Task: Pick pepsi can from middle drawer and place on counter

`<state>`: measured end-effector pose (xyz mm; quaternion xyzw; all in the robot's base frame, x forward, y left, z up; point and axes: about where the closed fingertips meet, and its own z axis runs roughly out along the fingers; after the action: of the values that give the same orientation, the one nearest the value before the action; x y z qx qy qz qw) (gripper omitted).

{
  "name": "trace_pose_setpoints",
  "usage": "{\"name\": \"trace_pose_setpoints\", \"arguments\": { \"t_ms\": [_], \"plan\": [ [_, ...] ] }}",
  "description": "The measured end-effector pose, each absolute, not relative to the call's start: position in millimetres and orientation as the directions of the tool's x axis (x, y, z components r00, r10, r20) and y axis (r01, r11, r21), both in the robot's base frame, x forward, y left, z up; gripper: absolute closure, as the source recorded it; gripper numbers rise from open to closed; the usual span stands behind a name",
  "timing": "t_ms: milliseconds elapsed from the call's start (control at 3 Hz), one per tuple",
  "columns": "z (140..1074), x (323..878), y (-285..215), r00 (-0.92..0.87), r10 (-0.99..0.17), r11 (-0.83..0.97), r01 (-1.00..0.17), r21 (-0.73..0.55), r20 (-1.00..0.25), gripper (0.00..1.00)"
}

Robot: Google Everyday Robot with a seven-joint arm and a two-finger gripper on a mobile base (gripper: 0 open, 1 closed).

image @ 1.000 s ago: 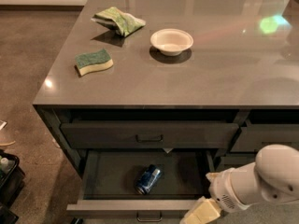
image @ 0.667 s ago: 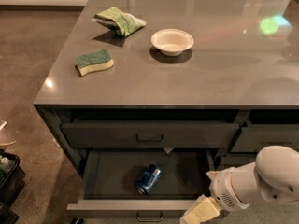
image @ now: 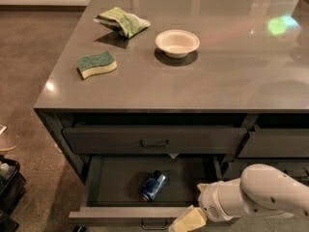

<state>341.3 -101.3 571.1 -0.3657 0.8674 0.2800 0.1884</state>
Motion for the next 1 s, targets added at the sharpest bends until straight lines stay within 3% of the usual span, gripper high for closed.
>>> {"name": "trace_pose_setpoints", "arguments": {
  "t_ms": [333, 1000],
  "plan": [
    [542.4, 358.7, -75.1, -0.621, -0.535, 0.552, -0.77, 0.32, -0.573, 0.0],
    [532.7, 362.7, -78.4, -0.648, -0.518, 0.591, -0.743, 0.315, -0.559, 0.0]
  ]
}}
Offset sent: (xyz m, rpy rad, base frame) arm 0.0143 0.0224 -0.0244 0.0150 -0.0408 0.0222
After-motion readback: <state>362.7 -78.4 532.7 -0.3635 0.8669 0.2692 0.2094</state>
